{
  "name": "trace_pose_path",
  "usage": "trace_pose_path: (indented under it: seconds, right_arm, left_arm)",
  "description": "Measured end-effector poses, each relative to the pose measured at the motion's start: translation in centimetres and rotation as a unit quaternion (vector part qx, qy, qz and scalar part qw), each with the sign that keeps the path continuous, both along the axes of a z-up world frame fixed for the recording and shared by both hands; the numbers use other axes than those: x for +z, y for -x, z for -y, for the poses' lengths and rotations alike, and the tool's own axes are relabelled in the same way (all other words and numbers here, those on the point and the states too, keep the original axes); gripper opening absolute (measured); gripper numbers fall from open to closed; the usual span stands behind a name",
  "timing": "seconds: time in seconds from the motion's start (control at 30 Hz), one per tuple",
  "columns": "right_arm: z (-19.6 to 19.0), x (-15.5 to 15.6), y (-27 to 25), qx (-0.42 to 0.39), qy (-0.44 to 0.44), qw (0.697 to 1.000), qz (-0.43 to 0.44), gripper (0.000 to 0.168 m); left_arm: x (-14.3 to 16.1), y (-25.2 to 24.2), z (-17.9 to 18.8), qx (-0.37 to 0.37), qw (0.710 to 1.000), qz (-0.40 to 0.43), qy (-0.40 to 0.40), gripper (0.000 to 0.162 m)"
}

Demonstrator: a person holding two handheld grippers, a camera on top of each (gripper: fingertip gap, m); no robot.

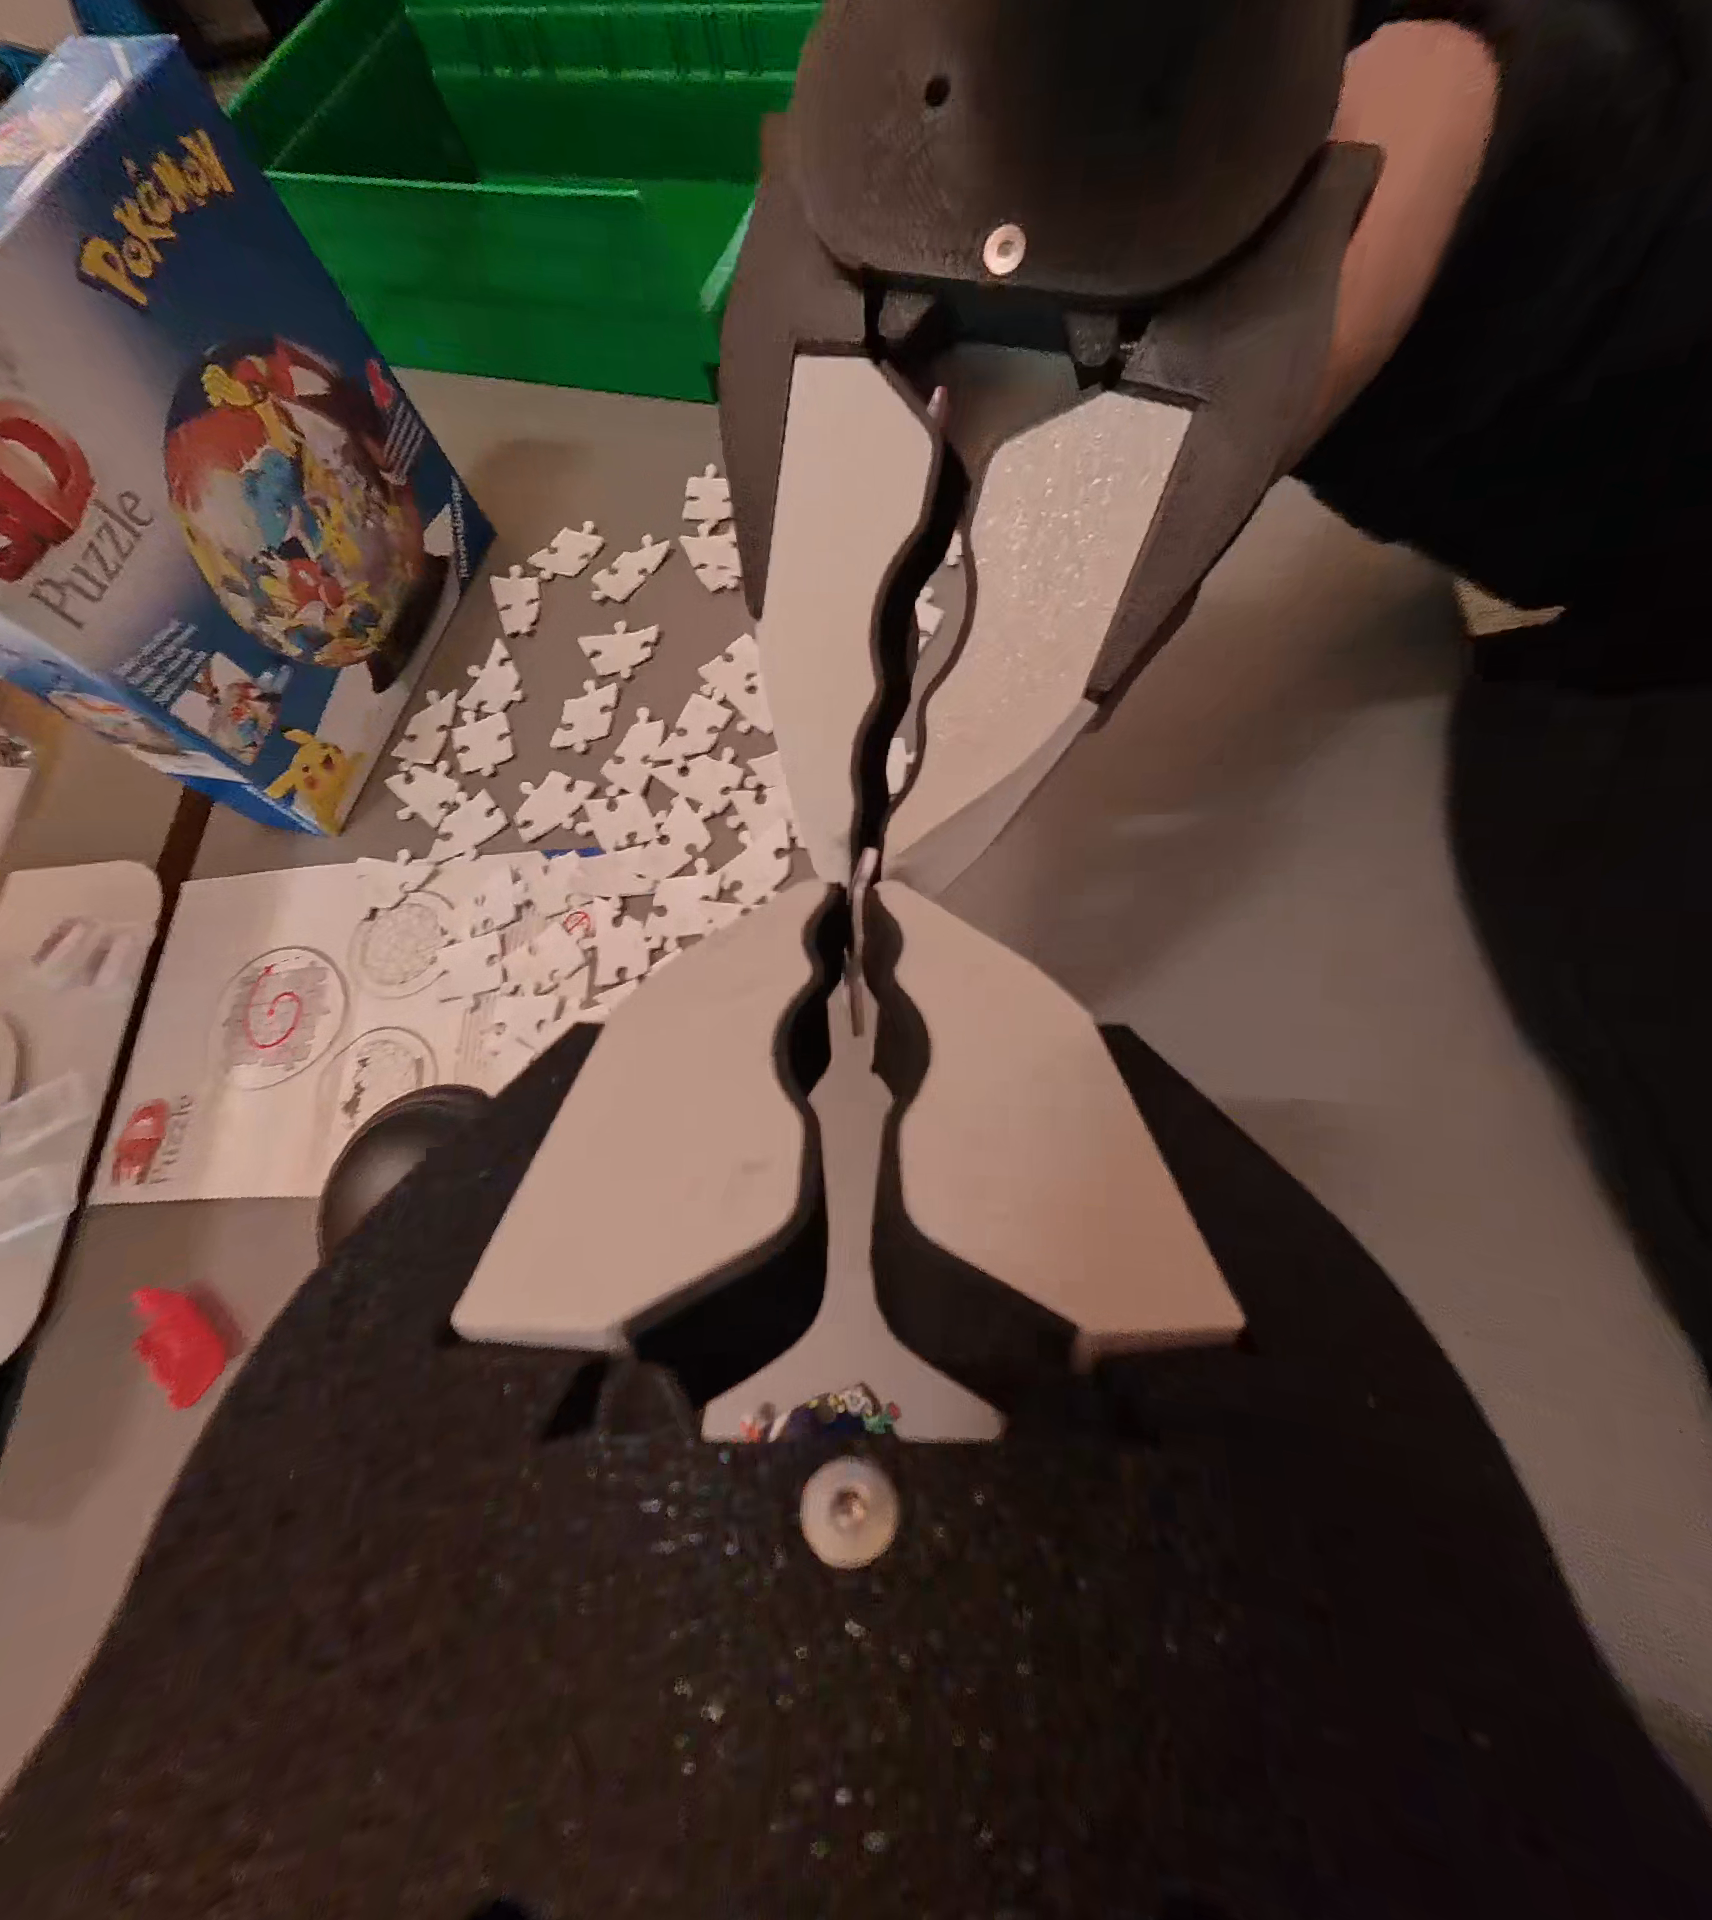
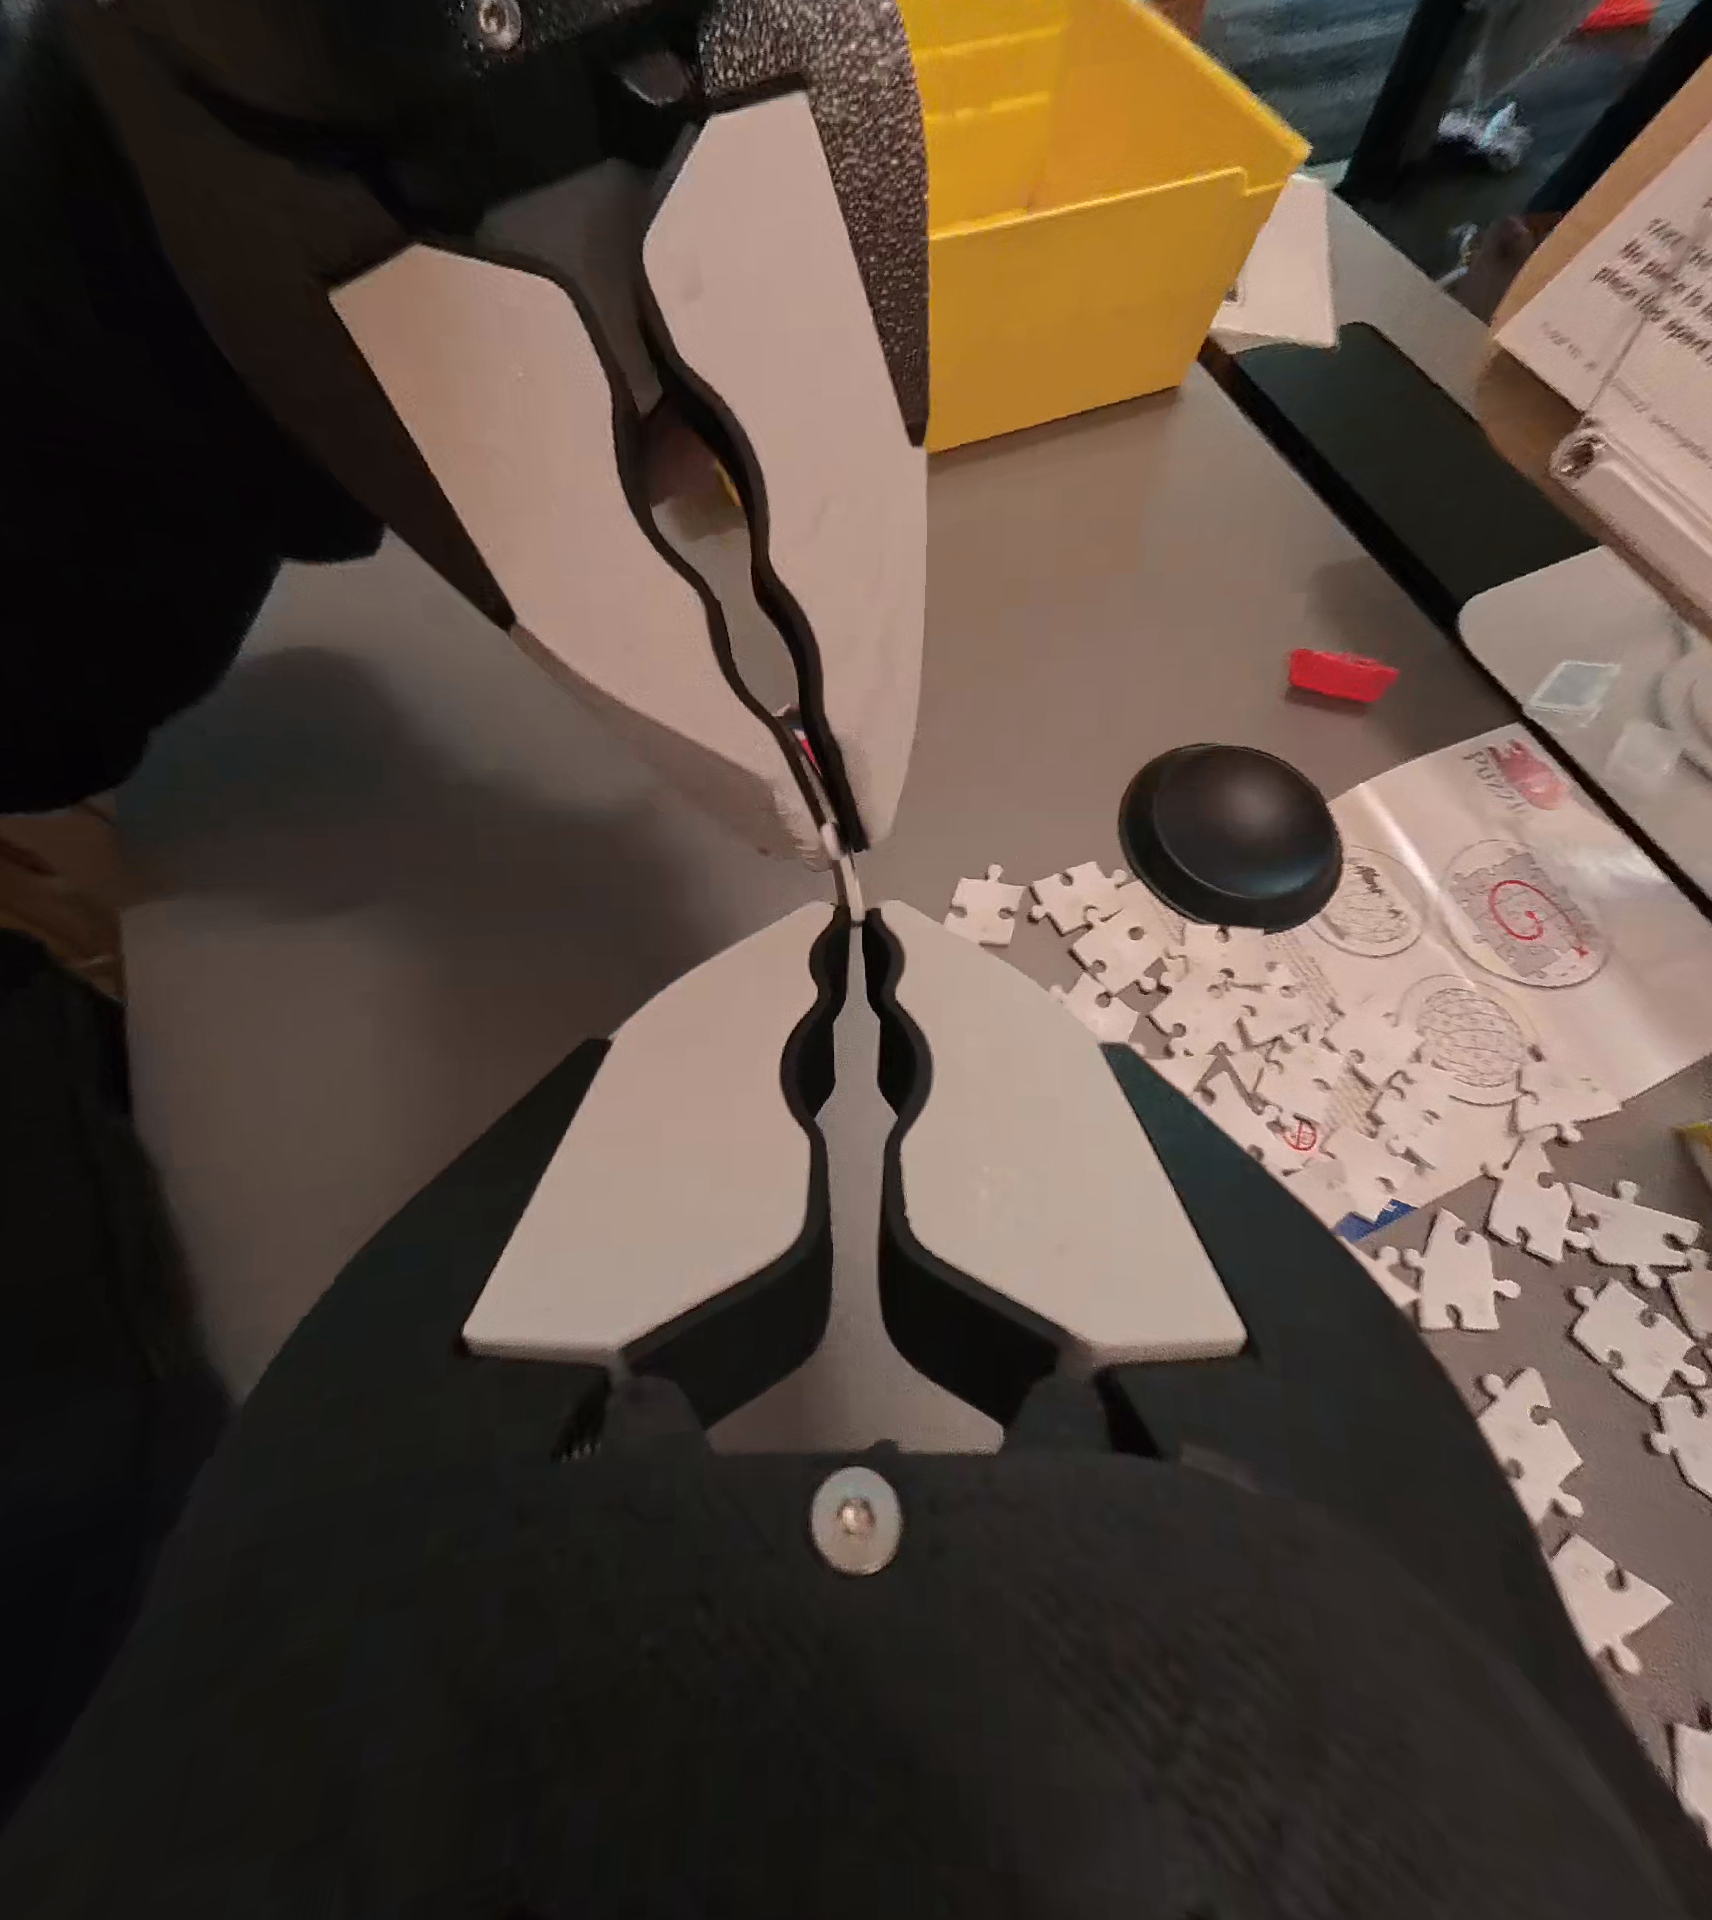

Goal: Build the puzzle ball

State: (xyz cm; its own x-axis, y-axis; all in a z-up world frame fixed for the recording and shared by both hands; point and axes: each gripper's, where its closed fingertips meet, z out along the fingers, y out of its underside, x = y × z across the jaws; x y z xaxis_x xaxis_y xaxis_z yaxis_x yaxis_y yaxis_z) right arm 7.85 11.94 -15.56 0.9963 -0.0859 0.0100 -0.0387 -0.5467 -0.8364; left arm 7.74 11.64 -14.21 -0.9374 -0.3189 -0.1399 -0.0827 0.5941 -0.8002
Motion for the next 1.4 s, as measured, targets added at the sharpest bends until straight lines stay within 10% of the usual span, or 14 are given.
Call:
trace_pose_path:
  seconds: [0.03, 0.17, 0.4, 0.67, 0.87, 1.1, 1.4]
  right_arm:
    - [0.0, 0.3, -0.3, -0.01, -0.023, 1.0, 0.005, 0.004]
    - [0.1, 2.6, -1.6, -0.059, -0.151, 0.987, -0.008, 0.026]
    - [0.5, 6.8, -1.4, -0.083, -0.33, 0.939, -0.045, 0.002]
    - [1.4, 6.9, -1.3, -0.083, -0.348, 0.933, -0.031, 0.021]
    - [2.1, 6.5, -1.2, -0.076, -0.332, 0.939, -0.034, 0.003]
    - [12.2, 0.5, -10.0, -0.211, -0.038, 0.977, 0.005, 0.002]
    - [24.6, -9.6, -21.6, -0.291, 0.252, 0.894, -0.228, 0.002]
  left_arm:
    - [0.2, -0.3, 0.1, 0.007, 1.0, 0.006, 0.007, 0.002]
    - [3.7, -1.6, 0.7, 0.058, 0.983, 0.013, 0.176, 0.001]
    - [7.2, -1.4, 0.8, 0.067, 0.906, 0.021, 0.418, 0.001]
    - [6.8, -1.4, 1.0, 0.071, 0.882, 0.019, 0.465, 0.001]
    - [6.3, -1.3, 1.6, 0.063, 0.883, 0.015, 0.465, 0.001]
    - [3.6, -2.1, 0.7, 0.126, 0.92, 0.049, 0.369, 0.019]
    - [1.3, -2.1, -1.6, 0.165, 0.924, 0.029, 0.345, 0.014]
